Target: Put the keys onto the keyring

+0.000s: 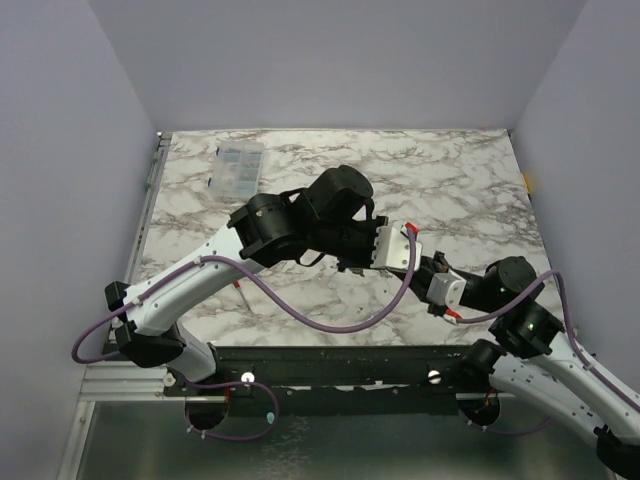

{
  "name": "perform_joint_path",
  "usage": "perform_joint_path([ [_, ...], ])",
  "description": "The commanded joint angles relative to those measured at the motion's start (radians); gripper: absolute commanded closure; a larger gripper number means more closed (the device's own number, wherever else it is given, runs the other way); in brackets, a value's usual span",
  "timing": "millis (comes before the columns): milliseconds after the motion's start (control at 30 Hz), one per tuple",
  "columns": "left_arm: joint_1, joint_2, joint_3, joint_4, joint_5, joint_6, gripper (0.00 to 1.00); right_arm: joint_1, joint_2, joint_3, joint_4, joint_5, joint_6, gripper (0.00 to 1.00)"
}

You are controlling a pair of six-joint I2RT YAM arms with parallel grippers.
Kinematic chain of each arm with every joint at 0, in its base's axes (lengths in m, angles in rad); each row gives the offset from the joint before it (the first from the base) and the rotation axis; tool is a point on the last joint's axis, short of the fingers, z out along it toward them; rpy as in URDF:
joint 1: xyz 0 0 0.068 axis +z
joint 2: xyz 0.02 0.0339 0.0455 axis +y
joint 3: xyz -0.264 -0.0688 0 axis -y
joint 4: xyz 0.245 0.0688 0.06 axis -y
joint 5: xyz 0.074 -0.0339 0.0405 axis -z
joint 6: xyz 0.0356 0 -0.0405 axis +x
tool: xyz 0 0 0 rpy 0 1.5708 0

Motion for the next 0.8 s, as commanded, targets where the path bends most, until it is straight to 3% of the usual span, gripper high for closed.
perform_joint_path([
  [0,-0.006,-0.013,-0.047,0.058,0.059,-0.010,1.00,0.008,-0.004,0.030,0.038,0.004,0.011,0.99],
  [133,-0.007,-0.040,-0.096,0.114,0.056,-0.045,1.00,0.008,-0.005,0.020,0.053,0.014,0.030,0.97],
  [500,-0.007,-0.089,-0.152,0.159,0.008,-0.104,1.00,0.008,0.000,0.007,0.089,0.044,0.083,0.69],
  [767,-0.007,-0.097,-0.159,0.165,-0.013,-0.127,1.00,0.008,-0.003,0.012,0.067,0.061,0.079,0.62],
])
